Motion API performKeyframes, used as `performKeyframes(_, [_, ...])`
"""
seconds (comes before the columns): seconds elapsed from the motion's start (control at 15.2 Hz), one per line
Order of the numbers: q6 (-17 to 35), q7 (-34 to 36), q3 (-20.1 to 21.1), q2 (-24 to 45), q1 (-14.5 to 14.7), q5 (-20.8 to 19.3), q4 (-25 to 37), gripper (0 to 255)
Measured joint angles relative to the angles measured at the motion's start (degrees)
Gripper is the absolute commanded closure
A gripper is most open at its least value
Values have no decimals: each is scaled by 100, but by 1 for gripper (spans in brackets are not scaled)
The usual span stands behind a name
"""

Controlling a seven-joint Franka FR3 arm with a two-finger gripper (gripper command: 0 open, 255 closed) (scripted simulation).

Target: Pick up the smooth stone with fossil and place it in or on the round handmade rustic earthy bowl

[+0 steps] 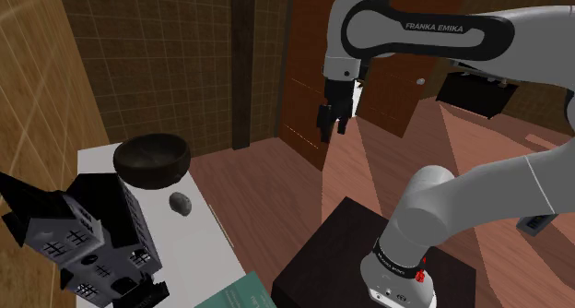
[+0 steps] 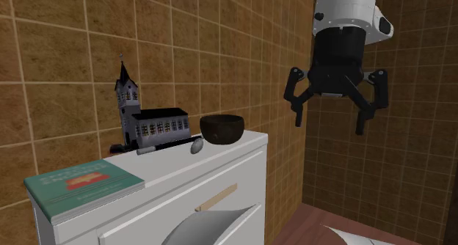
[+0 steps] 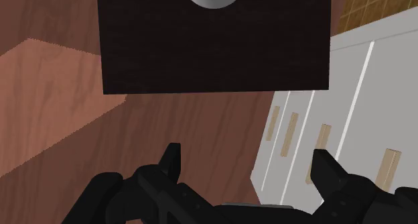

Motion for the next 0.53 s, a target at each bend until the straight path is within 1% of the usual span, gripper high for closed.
performKeyframes(0.13, [59,27,34,65,28,46,13,0])
performKeyframes(0.53, [727,298,414,741,328,522,117,0])
